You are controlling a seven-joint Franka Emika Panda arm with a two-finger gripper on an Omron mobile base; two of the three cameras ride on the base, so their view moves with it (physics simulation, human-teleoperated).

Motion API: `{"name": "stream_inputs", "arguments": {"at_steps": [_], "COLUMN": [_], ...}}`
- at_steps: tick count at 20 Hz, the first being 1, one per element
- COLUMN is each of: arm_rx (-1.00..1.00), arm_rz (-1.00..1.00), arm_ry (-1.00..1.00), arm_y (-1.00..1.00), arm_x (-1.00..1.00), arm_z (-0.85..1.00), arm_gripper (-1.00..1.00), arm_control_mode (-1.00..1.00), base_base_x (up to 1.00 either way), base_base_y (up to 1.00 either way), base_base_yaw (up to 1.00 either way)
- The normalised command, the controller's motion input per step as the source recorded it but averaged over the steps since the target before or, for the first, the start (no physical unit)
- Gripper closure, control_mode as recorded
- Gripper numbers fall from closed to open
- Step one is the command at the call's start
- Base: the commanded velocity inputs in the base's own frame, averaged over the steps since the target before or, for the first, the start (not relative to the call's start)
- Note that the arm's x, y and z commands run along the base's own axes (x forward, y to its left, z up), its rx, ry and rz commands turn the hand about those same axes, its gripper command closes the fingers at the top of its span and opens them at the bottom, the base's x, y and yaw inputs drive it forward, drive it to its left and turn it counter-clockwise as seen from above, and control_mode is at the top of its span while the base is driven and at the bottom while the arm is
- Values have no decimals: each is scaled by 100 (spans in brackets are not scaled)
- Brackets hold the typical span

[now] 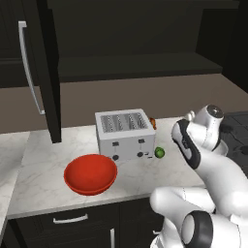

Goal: Pick both bowls and place them on the counter. Then place the lime in one bowl and place the avocado in the other bowl.

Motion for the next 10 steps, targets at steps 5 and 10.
{"name": "stream_inputs", "arguments": {"at_steps": [5,10], "arm_rx": [0,0], "arm_rz": [8,1], "arm_ry": [-11,0], "arm_y": [29,21], "arm_x": [14,35], "arm_z": [-9,-13], "arm_gripper": [-100,-100], "arm_control_mode": [-100,-100], "base_base_x": [0,0], "base_base_y": [0,0], "base_base_yaw": [0,0]}}
